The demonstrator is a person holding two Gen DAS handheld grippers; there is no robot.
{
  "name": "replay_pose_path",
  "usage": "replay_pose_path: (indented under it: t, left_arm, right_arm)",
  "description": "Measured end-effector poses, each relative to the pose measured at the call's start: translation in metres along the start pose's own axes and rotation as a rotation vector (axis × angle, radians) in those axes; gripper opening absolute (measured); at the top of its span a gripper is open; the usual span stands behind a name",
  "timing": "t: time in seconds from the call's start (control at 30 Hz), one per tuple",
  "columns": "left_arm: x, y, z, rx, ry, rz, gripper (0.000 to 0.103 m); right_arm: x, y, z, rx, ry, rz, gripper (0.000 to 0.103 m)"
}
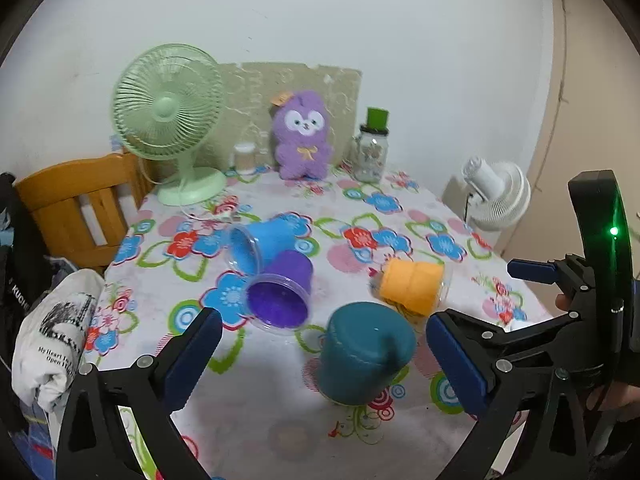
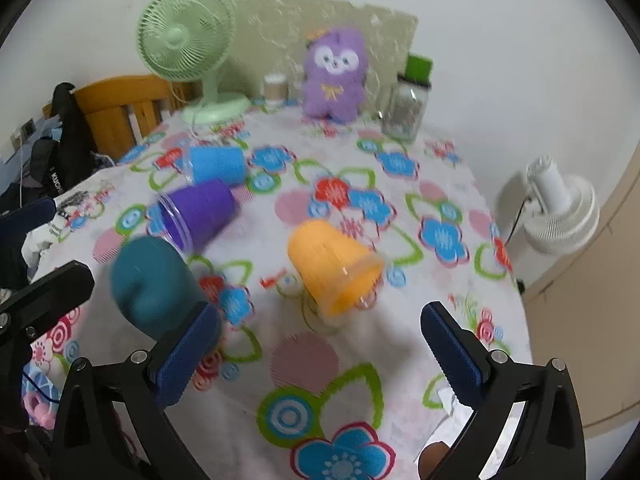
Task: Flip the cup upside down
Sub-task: 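Open the right gripper and withdraw from the upside-down teal cup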
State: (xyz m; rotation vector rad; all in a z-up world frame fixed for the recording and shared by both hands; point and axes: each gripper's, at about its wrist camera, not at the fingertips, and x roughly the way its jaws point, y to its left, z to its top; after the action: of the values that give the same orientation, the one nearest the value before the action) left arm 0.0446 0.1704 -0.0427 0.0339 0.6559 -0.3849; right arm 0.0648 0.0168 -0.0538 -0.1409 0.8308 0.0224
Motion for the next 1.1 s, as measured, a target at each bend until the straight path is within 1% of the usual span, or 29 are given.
replay_pose_path:
  t: [0.17, 0.3, 0.4, 0.53, 0.77, 1.1]
  left_arm:
    - [-0.018, 0.011, 0.001, -0.038, -0.047, 0.017, 0.103]
    - [-0.030, 0.021, 0.002, -0.073, -0.085, 0.036, 0.103]
    - [-0.033, 0.026, 0.002, -0.086, -0.088, 0.046, 0.103]
    - [-0.033, 0.029, 0.001, -0.091, -0.091, 0.082, 0.103]
    - [-0.035, 0.031, 0.000, -0.109, -0.091, 0.109, 0.103]
    - [-0.035, 0.033, -0.002, -0.132, -0.088, 0.119, 0.103]
  right_arm:
    - [-0.014, 0.013, 0.010, -0.033, -0.043, -0.029, 0.103]
    - [-0.022, 0.018, 0.015, -0.042, -0.068, -0.024, 0.103]
    - [-0.025, 0.021, 0.016, -0.044, -0.077, -0.024, 0.103]
    - [-0.028, 0.023, 0.016, -0.048, -0.084, -0.020, 0.103]
    - [-0.035, 0.025, 0.015, -0.050, -0.096, -0.012, 0.103]
    - [-0.039, 0.028, 0.014, -0.061, -0.102, 0.001, 0.103]
